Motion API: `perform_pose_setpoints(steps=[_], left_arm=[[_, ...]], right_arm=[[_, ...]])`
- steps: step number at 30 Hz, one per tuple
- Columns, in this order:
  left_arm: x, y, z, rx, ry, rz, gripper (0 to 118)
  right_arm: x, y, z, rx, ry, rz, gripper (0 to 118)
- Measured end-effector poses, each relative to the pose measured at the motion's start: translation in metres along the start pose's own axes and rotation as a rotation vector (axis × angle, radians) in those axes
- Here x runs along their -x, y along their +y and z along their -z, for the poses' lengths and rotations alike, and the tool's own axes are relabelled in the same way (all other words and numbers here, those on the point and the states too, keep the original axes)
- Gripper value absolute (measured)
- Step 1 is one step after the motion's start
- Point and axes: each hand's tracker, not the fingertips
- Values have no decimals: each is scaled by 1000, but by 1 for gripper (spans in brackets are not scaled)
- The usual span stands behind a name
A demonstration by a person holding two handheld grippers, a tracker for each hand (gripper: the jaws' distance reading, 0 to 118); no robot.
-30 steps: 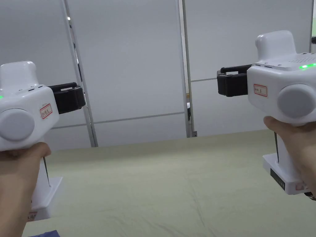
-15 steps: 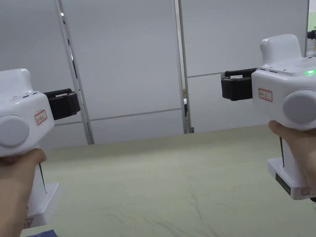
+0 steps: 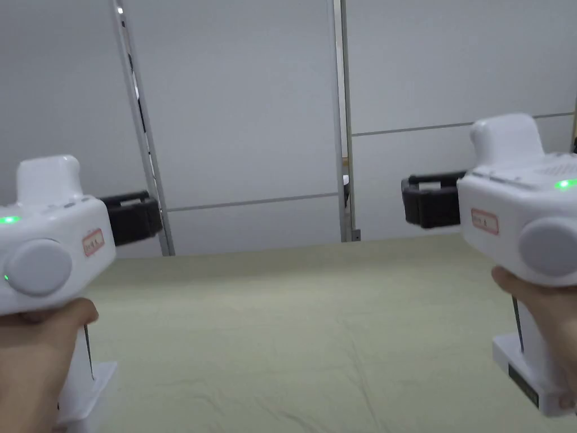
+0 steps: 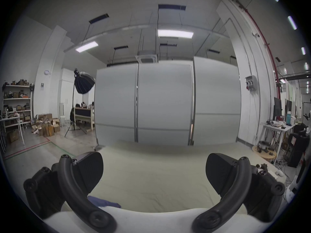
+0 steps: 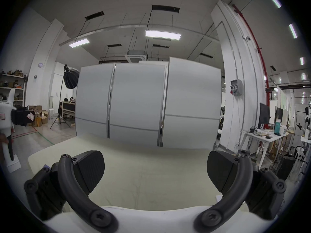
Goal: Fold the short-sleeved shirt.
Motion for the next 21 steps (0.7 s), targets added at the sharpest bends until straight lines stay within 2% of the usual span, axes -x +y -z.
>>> perform_pose_setpoints(steps=[5, 9, 11, 13, 14, 16, 19, 20, 21], left_arm=[[-12, -64, 95, 272, -42, -19, 118], [-23, -155, 188, 467, -56, -75, 118], [-29, -213, 236, 592, -63, -99, 118], [-39, -268, 280, 761, -56, -54, 118], [-44, -291, 294, 831, -42, -32, 118], [-49, -328, 318, 859, -22, -32, 118], [-58, -375, 318, 859, 17, -60, 118], [-66, -391, 309, 792, 38, 28, 118], [-68, -369, 301, 759, 23, 40, 118]], right_arm=[[2, -70, 89, 271, 12, 13, 118], [14, -165, 178, 446, 73, 5, 118], [22, -217, 217, 628, 117, 66, 118], [26, -276, 259, 784, 165, 159, 118], [28, -300, 276, 837, 157, 166, 118], [34, -351, 306, 870, 59, 131, 118], [44, -422, 317, 996, 8, 51, 118], [39, -395, 295, 731, 45, 86, 118], [40, -388, 306, 864, 38, 92, 118]])
